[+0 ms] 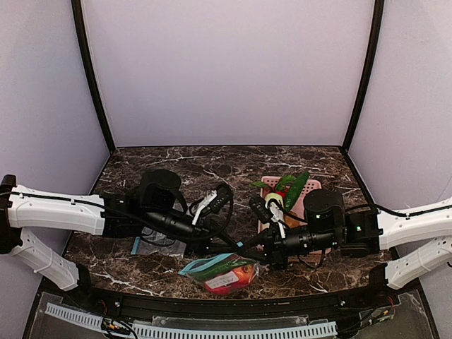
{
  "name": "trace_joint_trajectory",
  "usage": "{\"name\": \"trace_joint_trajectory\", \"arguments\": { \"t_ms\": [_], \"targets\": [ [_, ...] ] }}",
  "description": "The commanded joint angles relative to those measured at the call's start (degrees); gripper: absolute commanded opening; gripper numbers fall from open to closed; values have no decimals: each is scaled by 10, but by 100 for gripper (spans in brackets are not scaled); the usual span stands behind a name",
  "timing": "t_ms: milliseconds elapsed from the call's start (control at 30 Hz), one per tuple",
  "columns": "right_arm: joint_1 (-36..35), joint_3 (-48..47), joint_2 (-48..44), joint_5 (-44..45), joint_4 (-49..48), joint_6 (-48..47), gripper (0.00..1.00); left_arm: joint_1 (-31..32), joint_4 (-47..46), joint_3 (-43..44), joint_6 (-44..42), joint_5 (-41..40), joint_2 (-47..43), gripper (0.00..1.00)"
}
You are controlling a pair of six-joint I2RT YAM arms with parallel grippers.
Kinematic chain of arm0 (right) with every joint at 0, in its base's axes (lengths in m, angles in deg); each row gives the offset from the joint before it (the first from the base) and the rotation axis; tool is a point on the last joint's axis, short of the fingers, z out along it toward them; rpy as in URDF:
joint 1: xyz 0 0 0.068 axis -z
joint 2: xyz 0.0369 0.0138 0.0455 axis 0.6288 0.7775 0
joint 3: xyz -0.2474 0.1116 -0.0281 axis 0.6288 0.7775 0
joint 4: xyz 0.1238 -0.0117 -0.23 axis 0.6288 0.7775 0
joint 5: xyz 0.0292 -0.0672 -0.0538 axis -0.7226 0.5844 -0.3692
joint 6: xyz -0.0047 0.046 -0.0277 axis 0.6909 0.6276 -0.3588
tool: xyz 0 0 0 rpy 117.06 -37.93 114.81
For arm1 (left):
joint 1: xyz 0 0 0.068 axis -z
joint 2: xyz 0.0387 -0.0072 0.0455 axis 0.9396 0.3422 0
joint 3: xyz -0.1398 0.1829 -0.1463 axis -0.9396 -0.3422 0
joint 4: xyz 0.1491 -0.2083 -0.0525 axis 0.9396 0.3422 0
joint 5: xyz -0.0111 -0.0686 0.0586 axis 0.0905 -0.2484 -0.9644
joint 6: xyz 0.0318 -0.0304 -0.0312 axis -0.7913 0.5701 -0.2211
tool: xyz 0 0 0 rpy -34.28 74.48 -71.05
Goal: Place the food in the zip-top bag and seal the zipper
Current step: Hold the zipper from the zipper food storage bag, then zip the zipper of the food storage bag.
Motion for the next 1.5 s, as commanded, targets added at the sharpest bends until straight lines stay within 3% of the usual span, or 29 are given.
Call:
{"name": "trace_joint_trajectory", "arguments": {
  "t_ms": [0,867,1467],
  "targets": [
    [2,-14,-11,37,7,7,0,0,22,-13,-6,9,-27,1],
    [7,-22,-16,150,65,52,0,0,31,-29,-11,-9,-37,1],
    [49,-16,-24,166,87,92,0,-3,49,-35,-18,-10,-43,1]
  ]
}}
